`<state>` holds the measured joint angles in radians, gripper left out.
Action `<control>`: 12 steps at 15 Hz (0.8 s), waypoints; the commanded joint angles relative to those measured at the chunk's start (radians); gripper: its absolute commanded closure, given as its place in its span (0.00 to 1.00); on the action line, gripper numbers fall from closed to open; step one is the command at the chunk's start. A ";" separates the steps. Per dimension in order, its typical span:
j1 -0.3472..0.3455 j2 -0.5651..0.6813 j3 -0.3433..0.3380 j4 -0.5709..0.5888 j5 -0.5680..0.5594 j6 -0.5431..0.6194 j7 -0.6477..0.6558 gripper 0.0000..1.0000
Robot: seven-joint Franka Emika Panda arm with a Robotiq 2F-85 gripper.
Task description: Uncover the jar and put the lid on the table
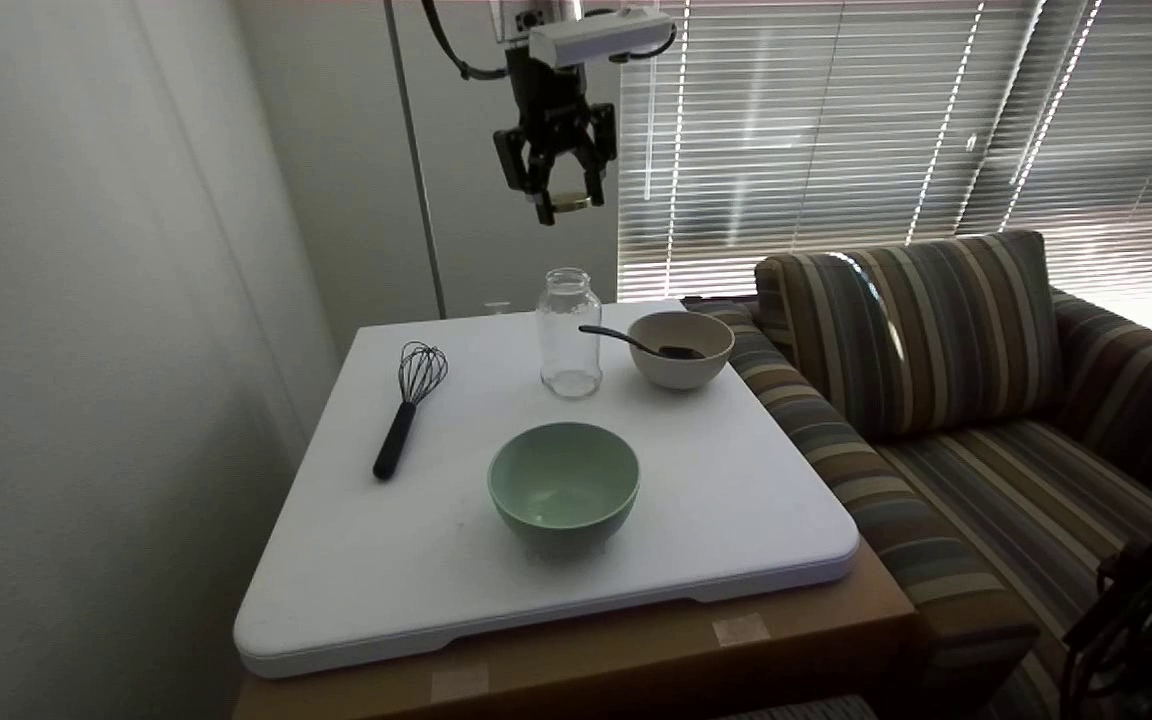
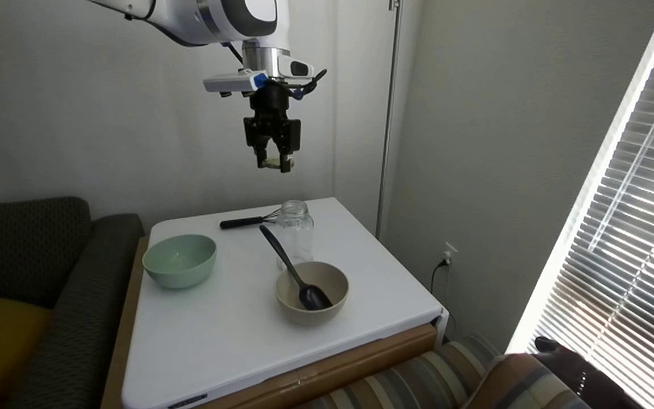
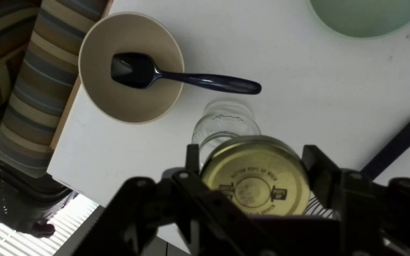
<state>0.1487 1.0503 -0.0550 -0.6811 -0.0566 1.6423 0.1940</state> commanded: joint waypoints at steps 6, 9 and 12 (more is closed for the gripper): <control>-0.010 -0.032 0.007 -0.187 0.028 0.009 0.090 0.53; 0.003 -0.069 -0.004 -0.319 0.025 -0.029 0.150 0.53; -0.006 -0.109 0.007 -0.461 0.043 -0.037 0.180 0.53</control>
<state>0.1511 1.0395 -0.0558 -0.9465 -0.0395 1.6092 0.3510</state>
